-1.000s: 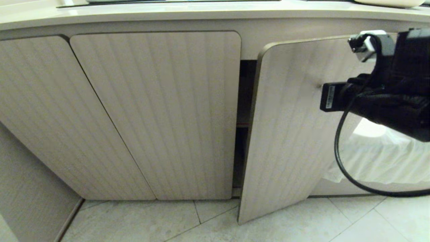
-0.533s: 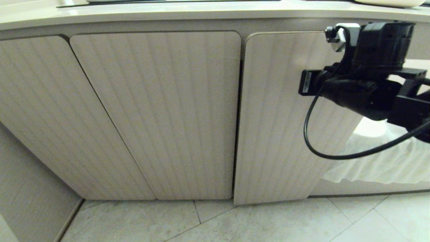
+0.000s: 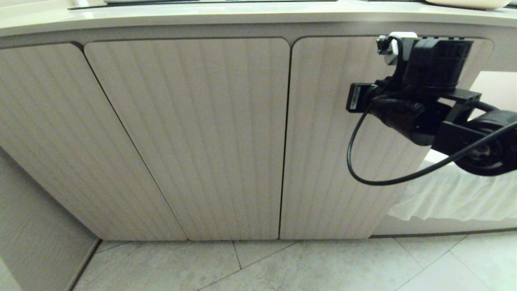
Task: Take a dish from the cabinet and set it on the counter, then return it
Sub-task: Close the cabinet door
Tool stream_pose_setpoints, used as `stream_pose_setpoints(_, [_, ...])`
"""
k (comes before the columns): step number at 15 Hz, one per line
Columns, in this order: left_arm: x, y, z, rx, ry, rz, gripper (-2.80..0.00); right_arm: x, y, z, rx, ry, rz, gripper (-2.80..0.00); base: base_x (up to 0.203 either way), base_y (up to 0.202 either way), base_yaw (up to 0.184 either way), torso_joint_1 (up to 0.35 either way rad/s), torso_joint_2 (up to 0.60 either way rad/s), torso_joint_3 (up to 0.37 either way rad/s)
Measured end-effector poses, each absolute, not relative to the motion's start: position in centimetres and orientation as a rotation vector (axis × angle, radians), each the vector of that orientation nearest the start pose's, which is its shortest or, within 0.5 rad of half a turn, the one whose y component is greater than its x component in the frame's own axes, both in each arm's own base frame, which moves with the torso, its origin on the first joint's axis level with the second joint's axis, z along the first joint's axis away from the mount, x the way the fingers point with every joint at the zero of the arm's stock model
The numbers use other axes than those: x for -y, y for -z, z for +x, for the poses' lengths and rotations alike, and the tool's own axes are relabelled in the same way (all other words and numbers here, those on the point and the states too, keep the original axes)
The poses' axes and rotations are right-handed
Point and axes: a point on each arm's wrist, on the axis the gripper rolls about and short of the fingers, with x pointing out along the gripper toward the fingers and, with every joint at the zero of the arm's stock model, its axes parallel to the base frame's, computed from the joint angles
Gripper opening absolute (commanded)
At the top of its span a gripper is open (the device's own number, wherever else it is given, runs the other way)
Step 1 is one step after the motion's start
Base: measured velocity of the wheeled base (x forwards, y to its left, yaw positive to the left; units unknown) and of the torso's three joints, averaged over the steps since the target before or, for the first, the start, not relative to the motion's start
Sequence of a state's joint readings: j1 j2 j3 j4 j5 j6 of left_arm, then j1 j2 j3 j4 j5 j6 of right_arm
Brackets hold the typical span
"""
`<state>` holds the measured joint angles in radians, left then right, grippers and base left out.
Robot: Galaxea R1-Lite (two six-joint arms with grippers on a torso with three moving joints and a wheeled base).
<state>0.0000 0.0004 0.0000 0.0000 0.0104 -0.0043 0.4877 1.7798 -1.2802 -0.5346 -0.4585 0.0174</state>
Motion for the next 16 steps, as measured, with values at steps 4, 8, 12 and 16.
stream_pose_setpoints(4, [0.0,-7.5,-2.3,0.000,-0.010,-0.004,-2.80,-15.8,-27.6,32.2,0.057,-0.020,0.043,-2.80,0.000,0.000,0.000,0.000,0.00,0.000])
stream_pose_setpoints(8, [0.0,-7.5,-2.3,0.000,-0.010,-0.004,-2.80,-15.7,-27.1,32.7,0.056,0.000,0.042,-2.80,0.000,0.000,0.000,0.000,0.00,0.000])
stream_pose_setpoints(12, [0.0,-7.5,-2.3,-0.001,-0.010,-0.004,-2.80,-15.2,-27.9,32.0,0.065,-0.003,0.028,-2.80,0.000,0.000,0.000,0.000,0.00,0.000])
stream_pose_setpoints(16, [0.0,-7.5,-2.3,0.000,-0.011,-0.004,-2.80,-13.9,-29.2,29.4,0.090,0.000,-0.004,-2.80,0.000,0.000,0.000,0.000,0.00,0.000])
